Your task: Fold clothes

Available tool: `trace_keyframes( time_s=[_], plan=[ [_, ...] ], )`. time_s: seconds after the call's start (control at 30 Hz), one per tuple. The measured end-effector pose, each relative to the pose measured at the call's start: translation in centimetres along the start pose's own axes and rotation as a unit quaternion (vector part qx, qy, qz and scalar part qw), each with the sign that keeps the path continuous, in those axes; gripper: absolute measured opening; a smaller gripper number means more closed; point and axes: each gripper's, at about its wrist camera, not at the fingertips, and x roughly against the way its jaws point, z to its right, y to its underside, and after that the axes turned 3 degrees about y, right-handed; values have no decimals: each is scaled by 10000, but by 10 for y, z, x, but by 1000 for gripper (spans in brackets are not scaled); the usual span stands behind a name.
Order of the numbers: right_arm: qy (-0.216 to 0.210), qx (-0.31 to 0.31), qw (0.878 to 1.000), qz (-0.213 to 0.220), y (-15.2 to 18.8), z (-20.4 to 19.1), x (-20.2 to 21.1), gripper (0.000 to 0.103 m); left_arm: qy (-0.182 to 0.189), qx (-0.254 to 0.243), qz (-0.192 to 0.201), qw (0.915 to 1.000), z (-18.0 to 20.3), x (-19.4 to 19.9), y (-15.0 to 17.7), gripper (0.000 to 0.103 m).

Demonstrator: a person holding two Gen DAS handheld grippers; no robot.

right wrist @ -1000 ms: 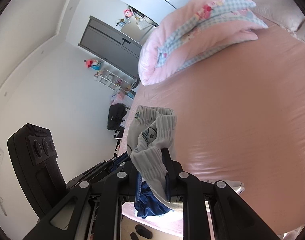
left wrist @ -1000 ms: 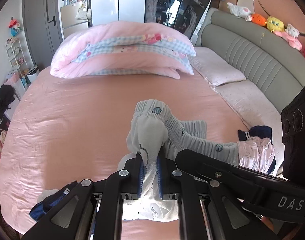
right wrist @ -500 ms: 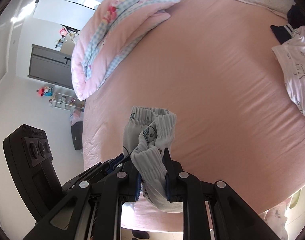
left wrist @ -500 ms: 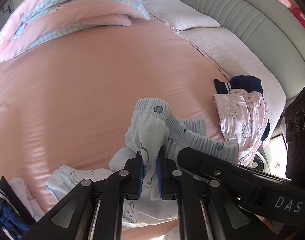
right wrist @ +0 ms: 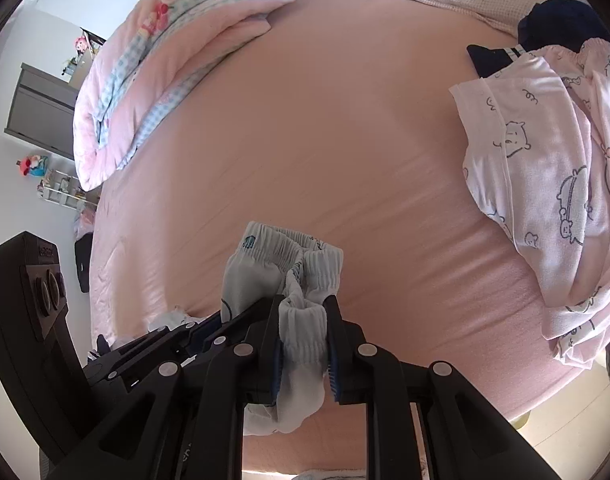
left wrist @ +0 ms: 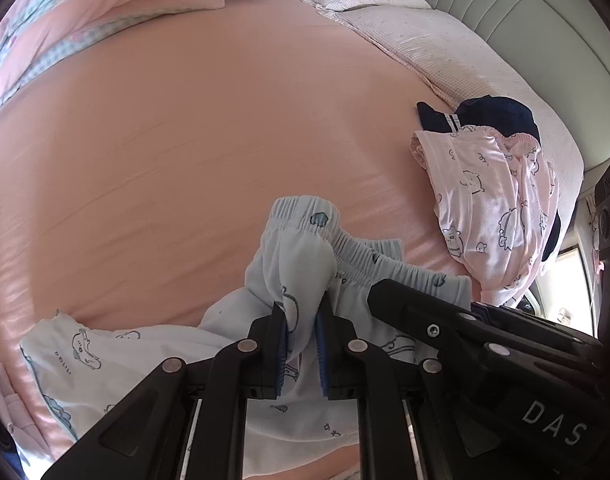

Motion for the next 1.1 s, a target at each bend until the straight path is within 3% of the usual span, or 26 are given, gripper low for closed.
trace_keyframes(
  time_s=[0.13, 0.3, 0.37, 0.5, 0.57, 0.63, 0.7, 0.73, 1.1],
  plan=[
    [141, -2, 9999, -91, 2, 12, -5, 18, 165, 76, -192, 9997, 2, -15, 5, 21],
    [138, -162, 9997, -125, 1, 27, -6, 18, 130, 72, -114, 9998, 5, -10, 7, 34],
    [359, -26, 9993, -87, -2, 26, -5, 18, 173, 75, -106, 9998, 4, -4, 7, 41],
    [750, 283, 9968, 39, -3, 21, 7, 18, 124, 159, 94, 9998, -6, 14, 13, 75],
    [850, 393, 9956, 104, -3, 18, 13, 18, 146, 289, 213, 9992, -14, 23, 18, 77],
    [885, 475, 9949, 136, -1, 16, 18, 26, 202, 439, 380, 9981, -24, 35, 24, 77],
    [906, 514, 9944, 165, 1, 13, 23, 71, 214, 593, 515, 9967, -33, 46, 29, 77],
    [917, 521, 9942, 225, 3, 11, 26, 77, 202, 668, 590, 9958, -37, 52, 32, 77],
    [1116, 1142, 9866, 331, 32, -30, 66, 77, 201, 1468, 1066, 9832, -82, 104, 90, 78]
  ],
)
